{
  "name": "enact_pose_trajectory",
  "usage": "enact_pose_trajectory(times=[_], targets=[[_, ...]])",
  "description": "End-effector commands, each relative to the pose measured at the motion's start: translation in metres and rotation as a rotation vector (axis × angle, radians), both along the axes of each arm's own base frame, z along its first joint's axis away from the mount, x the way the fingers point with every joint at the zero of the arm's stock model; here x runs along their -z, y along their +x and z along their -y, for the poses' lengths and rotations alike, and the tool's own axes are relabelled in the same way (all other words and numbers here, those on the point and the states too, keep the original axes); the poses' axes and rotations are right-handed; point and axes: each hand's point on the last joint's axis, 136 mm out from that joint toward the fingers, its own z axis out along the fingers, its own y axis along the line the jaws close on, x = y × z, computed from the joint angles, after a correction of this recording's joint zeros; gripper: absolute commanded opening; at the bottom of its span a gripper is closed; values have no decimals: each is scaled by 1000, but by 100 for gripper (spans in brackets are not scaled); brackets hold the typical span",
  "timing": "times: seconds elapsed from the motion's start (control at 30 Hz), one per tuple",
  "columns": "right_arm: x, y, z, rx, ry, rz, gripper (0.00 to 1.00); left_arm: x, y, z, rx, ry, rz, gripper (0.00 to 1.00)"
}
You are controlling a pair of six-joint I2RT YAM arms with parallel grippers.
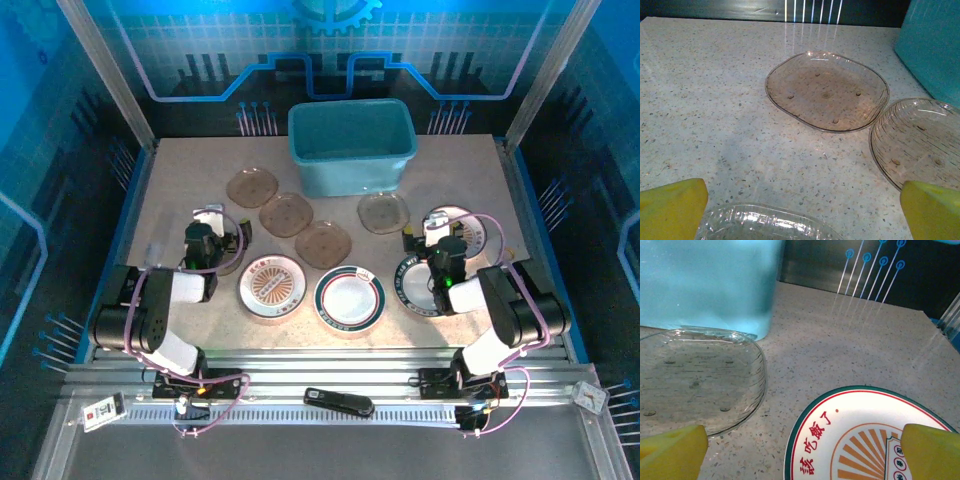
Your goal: Place the plates into the plastic bin on the countertop
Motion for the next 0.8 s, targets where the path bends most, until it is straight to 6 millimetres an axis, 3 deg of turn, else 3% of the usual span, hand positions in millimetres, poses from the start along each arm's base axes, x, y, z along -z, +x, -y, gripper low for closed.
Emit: enact_pose_trajectory(times=[0.0, 0.37, 0.77], targets=[[-12, 6, 2, 5, 27, 24, 100, -4, 2, -1, 7, -7, 20, 99], [-11, 6, 3, 7, 30, 22, 100, -4, 2, -1, 6, -8, 20, 99], [-7, 13, 22, 91, 76, -29, 100, -3, 2, -1, 7, -7, 19, 99]])
